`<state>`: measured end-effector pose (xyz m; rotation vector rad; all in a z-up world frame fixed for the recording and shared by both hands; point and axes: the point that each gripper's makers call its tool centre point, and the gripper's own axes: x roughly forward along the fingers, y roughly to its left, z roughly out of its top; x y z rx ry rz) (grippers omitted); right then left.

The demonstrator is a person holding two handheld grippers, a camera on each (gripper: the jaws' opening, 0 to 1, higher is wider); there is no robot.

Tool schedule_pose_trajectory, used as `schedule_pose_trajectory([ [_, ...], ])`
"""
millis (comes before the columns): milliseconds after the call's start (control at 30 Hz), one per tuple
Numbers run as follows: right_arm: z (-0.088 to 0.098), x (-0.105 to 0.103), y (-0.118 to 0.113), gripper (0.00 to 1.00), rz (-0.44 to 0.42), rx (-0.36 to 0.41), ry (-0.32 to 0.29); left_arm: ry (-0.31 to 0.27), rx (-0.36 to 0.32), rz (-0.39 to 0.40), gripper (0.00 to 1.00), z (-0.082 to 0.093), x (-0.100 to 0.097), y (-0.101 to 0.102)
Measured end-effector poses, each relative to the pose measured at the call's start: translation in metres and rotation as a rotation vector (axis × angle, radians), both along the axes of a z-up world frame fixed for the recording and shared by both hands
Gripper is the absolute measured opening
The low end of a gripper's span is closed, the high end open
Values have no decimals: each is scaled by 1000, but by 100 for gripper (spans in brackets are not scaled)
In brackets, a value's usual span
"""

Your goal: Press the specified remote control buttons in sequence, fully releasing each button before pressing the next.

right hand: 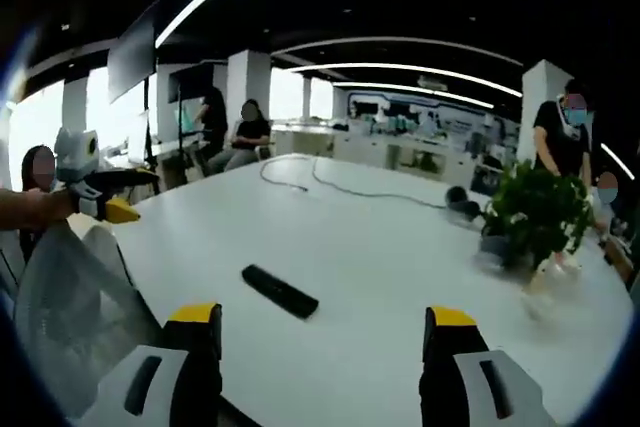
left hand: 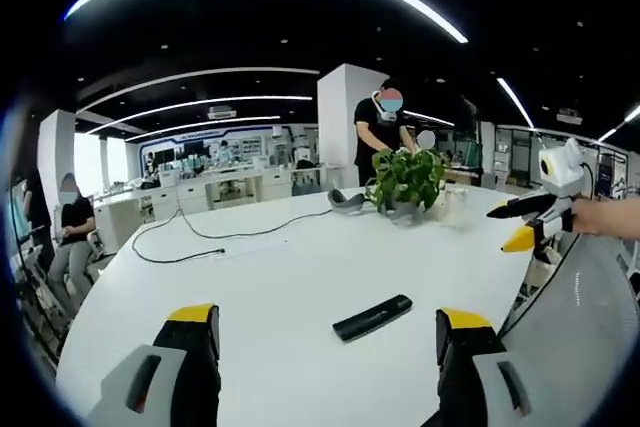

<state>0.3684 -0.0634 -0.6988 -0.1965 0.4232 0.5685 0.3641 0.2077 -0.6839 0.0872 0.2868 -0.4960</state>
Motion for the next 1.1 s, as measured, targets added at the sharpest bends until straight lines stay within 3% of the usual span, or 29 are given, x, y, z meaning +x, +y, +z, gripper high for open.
schedule_pose_trajectory([
  [300,-3,0,0,81,-4,14,28,-6,-109,98,94,7,2,21],
  [433,-3,1,-1,81,-10,20,29,7,-136,89,93,7,3,19],
  [700,2,4,-10,81,-50,71,21,6,-117,86,94,5,2,17],
  [767,3,4,-11,81,-54,72,17,11,-147,84,93,6,2,17],
  [1100,5,5,-11,80,-58,69,-1,22,-132,69,93,2,1,13],
])
